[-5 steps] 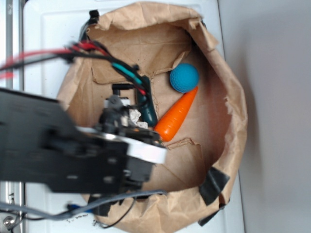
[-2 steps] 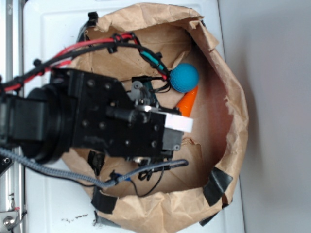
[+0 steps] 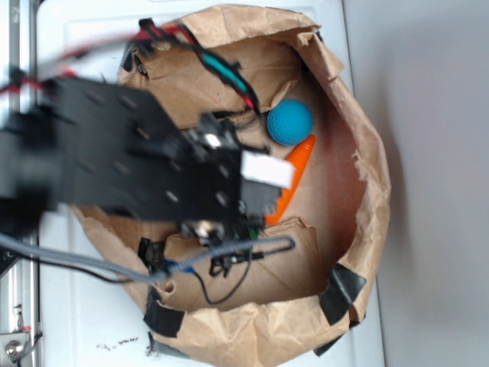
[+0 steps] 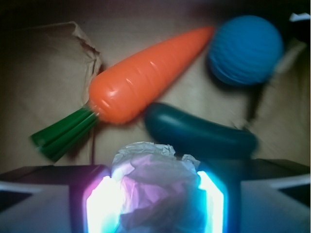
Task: Grab the white paper.
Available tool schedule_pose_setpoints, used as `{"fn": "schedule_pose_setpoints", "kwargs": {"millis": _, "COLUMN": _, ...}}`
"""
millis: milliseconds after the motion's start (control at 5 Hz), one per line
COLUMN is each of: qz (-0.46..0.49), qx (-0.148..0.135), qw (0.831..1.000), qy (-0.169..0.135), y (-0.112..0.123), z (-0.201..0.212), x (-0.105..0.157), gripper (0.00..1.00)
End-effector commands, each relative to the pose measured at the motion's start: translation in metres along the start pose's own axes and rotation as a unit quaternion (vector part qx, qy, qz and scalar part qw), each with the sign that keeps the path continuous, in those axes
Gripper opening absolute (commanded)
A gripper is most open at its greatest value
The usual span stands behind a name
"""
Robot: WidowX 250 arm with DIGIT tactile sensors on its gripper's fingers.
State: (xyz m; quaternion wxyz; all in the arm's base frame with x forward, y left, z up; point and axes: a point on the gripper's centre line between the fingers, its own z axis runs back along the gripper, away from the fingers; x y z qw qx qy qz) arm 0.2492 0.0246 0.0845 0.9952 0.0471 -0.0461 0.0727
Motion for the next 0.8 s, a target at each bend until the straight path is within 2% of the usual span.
{"fn": "schedule_pose_setpoints", "kwargs": {"millis": 0, "qz": 0.069, "qx": -0.041, "qw": 0.997, "qy": 0.007, "y": 0.043, "z": 0.088, "x": 0.023, "gripper": 0.00}}
{"fn": "schedule_pose_setpoints", "kwargs": {"millis": 200, "qz": 0.075, "qx": -0.049, "qw": 0.996, "qy": -0.015, "y": 0.045, "z": 0.109, "x": 0.027, "gripper": 0.00}}
{"fn": "schedule_pose_setpoints", "kwargs": {"millis": 400, "qz": 0.062, "qx": -0.042, "qw": 0.997, "qy": -0.035, "y": 0.033, "z": 0.130, "x": 0.027, "gripper": 0.00}}
{"fn": "schedule_pose_setpoints", "kwargs": {"millis": 600, "qz": 0.047, "qx": -0.034, "qw": 0.998, "qy": -0.033, "y": 0.021, "z": 0.133, "x": 0.025, "gripper": 0.00}}
